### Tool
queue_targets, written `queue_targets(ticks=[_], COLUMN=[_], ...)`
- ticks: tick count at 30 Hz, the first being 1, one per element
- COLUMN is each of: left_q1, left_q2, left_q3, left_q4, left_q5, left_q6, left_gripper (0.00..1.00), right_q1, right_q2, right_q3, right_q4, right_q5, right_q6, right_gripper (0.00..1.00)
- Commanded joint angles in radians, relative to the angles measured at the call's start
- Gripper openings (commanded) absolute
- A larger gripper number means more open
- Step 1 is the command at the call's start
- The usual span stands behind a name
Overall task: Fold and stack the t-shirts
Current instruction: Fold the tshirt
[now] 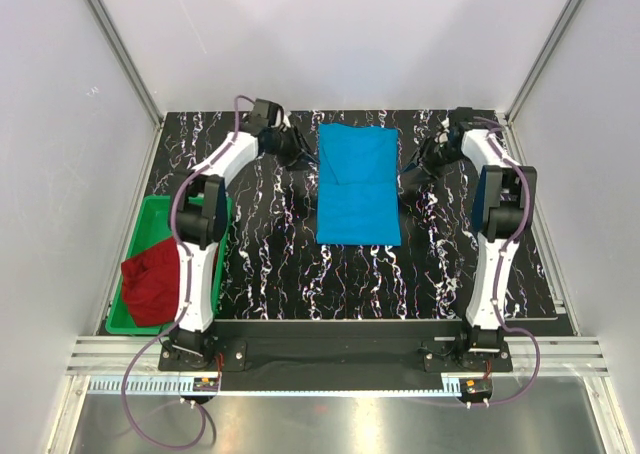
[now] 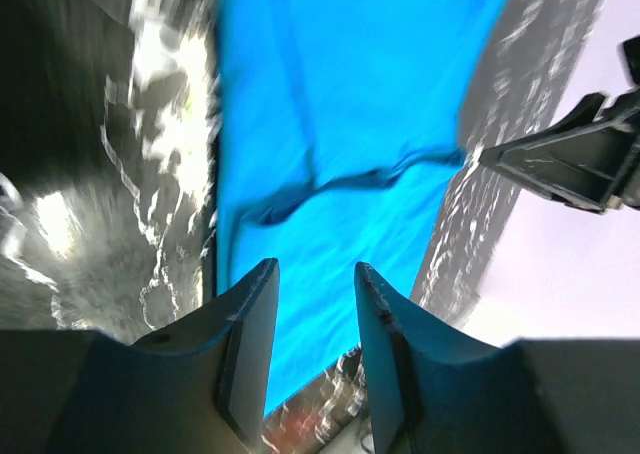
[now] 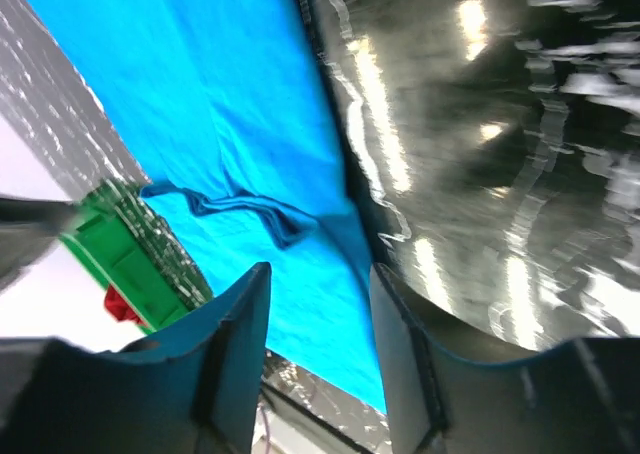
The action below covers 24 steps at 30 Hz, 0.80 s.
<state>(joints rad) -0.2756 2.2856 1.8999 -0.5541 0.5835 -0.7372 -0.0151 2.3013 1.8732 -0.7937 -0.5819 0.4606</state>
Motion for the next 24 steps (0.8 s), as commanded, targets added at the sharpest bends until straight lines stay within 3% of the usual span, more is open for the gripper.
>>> queue_targets(ticks=[1, 6, 9, 11, 12, 16, 24], left_q1=[-0.003, -0.089, -0.161, -0.197, -0.206, -0.202, -0.185], left_q2=[-0.136, -0.319, -0.386, -0.391, -0.384, -0.353, -0.327], left_q3=[0.006, -0.37, -0.534, -0.58, -0.597, -0.639, -0.716], left_q4=[-0.035, 0.159, 0.267, 0.299, 0.301, 0.312, 0.312], left_q5=[-0.071, 0.015, 0.067, 0.085, 0.082, 0.072, 0.044], left_q6=[0.133, 0.137, 0.13, 0.128, 0.131, 0.096, 0.104], left_gripper=[0.41, 0.4, 0.37, 0.33, 0.31, 0.21, 0.19], right_q1=[-0.011, 0.009, 0.064, 0.099, 0.107, 0.138, 0.141], right_q2=[-0.123, -0.408, -0.508, -0.514, -0.507, -0.444, -0.323], right_q3=[-0.011, -0.41, -0.622, -0.689, -0.727, -0.741, -0.704], right_q4=[-0.052, 0.14, 0.289, 0.37, 0.388, 0.371, 0.268], right_q5=[0.045, -0.047, -0.128, -0.202, -0.226, -0.294, -0.295], right_q6=[-0.06, -0.011, 0.047, 0.073, 0.082, 0.046, -0.069], right_gripper=[0.52, 0.51, 0.45, 0.38, 0.22, 0.06, 0.04])
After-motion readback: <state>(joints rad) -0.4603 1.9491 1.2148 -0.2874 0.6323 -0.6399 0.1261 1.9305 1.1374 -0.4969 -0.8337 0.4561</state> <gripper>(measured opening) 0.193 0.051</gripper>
